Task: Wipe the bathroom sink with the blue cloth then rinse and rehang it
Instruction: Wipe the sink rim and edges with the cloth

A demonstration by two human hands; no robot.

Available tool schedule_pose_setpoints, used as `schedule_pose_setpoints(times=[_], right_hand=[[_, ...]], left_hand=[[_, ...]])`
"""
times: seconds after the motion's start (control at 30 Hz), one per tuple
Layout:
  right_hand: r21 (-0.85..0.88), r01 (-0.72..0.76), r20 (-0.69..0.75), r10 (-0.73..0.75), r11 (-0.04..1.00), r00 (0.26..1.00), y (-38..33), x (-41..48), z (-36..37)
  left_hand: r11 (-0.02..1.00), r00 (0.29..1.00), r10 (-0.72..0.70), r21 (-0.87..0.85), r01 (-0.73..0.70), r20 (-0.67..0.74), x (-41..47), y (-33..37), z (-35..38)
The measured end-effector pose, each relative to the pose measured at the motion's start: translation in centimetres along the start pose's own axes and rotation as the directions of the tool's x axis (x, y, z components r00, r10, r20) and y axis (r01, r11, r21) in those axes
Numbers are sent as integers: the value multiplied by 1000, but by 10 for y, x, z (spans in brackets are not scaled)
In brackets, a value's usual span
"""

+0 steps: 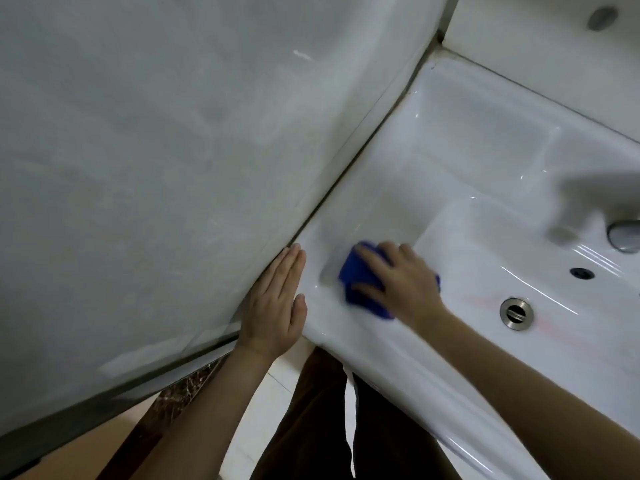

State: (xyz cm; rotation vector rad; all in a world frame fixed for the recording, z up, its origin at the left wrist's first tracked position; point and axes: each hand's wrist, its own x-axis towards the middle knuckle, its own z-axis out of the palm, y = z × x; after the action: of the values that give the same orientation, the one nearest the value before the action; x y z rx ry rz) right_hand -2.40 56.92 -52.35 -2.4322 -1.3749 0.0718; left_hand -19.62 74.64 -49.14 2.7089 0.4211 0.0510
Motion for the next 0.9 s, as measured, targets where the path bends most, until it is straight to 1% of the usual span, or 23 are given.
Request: schedule_pose_setpoints(times=[0.03, 0.07, 0.1, 0.13, 0.17, 0.2, 0.23, 0.27, 0.3, 0.33, 0.43, 0.47, 0.5, 0.53, 0.57, 0.6, 0.63, 0.7, 0.73, 0.77, 0.8, 0.9], right_hand=[[-1, -157, -39, 157, 988, 987, 11, 17, -2], [12, -341, -83, 341, 940, 936, 17, 38, -6], [23, -497, -103, 496, 868, 862, 18, 58, -9], [46, -608, -104, 609, 793, 786, 13, 76, -9], [100, -674, -103, 682, 732, 724, 4, 91, -8], [189, -709, -102, 732, 680, 674, -9, 103, -5], [300, -719, -100, 771, 627, 630, -22, 111, -3], [386, -714, -89, 794, 584, 601, -35, 115, -1], [416, -706, -70, 794, 573, 604, -48, 113, 1], [409, -695, -53, 775, 592, 629, -58, 106, 2], [307, -595, -22, 630, 743, 776, -78, 75, 4], [284, -554, -15, 581, 783, 814, -79, 70, 5], [293, -527, -19, 556, 798, 831, -74, 71, 5], [323, -524, -35, 564, 788, 825, -64, 80, 3], [355, -540, -76, 599, 763, 797, -50, 94, 2], [378, -566, -125, 646, 733, 753, -31, 113, 0], [408, -605, -157, 705, 684, 691, -8, 135, -3], [465, -693, -148, 821, 550, 552, 33, 172, -16], [462, -715, -141, 840, 524, 525, 42, 181, -20], [439, -719, -147, 833, 538, 533, 43, 183, -20], [418, -706, -153, 810, 572, 566, 35, 177, -19], [361, -585, -141, 663, 726, 736, -12, 129, -5]], left_hand=[[1000, 1000, 3, 2, -3, -5, 1, 0, 0], [1000, 1000, 5, 3, -5, -10, 2, 1, 0], [1000, 1000, 7, 2, -7, -11, 2, 0, 0], [1000, 1000, 5, 1, -5, -10, 2, 0, 0], [1000, 1000, 1, 0, -1, -6, 2, 1, 0], [1000, 1000, 0, 1, 0, -5, 1, 1, 0], [1000, 1000, 3, 2, -3, -7, 1, 1, 0], [1000, 1000, 7, 2, -7, -8, 2, 1, -1], [1000, 1000, 8, 0, -8, -7, 2, 1, -1], [1000, 1000, 8, -3, -8, -2, 2, 1, -2], [1000, 1000, 6, -4, -6, 8, 3, 1, -1], [1000, 1000, 5, -6, -5, 5, 3, 1, 0], [1000, 1000, 5, -8, -5, -3, 3, 1, 1], [1000, 1000, 6, -10, -6, -7, 2, 0, 1], [1000, 1000, 10, -11, -11, -10, 2, -1, 2], [1000, 1000, 17, -9, -17, -12, 2, -1, 3], [1000, 1000, 24, -4, -24, -16, 1, -1, 4], [1000, 999, 29, 0, -29, -22, 2, -2, 5], [1000, 999, 27, -2, -28, -25, 2, -2, 5], [1000, 999, 26, -6, -26, -27, 3, -1, 4], [1000, 999, 25, -7, -25, -26, 3, -1, 3], [1000, 999, 30, -6, -30, -18, 4, 1, 1]])
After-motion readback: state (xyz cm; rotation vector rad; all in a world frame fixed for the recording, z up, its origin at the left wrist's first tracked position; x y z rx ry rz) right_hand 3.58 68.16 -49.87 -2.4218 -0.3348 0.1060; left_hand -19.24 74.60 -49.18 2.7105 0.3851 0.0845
